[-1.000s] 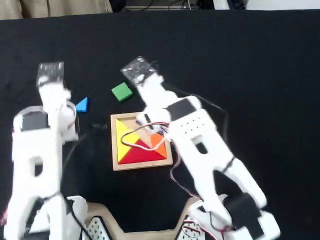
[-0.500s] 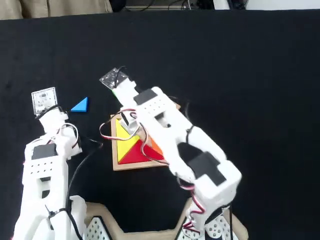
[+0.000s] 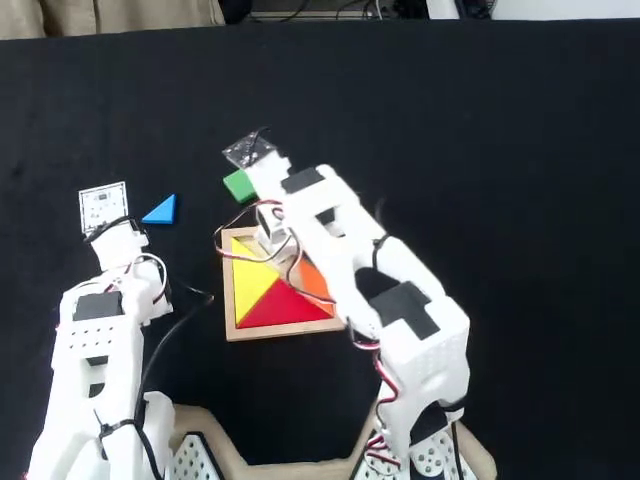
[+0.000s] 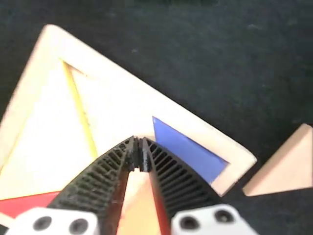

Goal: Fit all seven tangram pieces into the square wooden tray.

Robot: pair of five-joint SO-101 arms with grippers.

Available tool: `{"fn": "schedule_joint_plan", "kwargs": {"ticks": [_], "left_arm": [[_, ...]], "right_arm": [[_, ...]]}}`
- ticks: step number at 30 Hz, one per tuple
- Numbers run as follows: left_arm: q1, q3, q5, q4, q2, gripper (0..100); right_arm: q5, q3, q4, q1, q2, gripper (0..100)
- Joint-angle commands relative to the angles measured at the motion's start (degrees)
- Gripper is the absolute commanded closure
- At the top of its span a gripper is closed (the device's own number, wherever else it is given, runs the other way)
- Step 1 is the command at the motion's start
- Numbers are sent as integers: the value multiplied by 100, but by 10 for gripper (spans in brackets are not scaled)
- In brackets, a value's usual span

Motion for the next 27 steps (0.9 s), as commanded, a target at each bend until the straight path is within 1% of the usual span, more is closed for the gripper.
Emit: {"fn": "schedule_joint_plan", "kwargs": {"ticks": [1, 5, 12, 17, 23, 27], "left_arm": [[101, -4, 53, -70, -114, 969], [101, -13, 44, -70, -123, 968], [101, -4, 44, -79, -149, 968], [101, -4, 44, -79, -149, 968], [92, -4, 44, -79, -149, 969], [92, -4, 44, -79, -149, 970]], "right_arm": [[114, -356, -35, 404, -31, 987], [114, -295, 105, 440, -66, 987], [105, -277, 378, -88, -303, 987], [114, 13, 396, -70, -303, 987], [123, 154, 730, 62, -338, 988], [352, 198, 853, 62, -523, 988]]}}
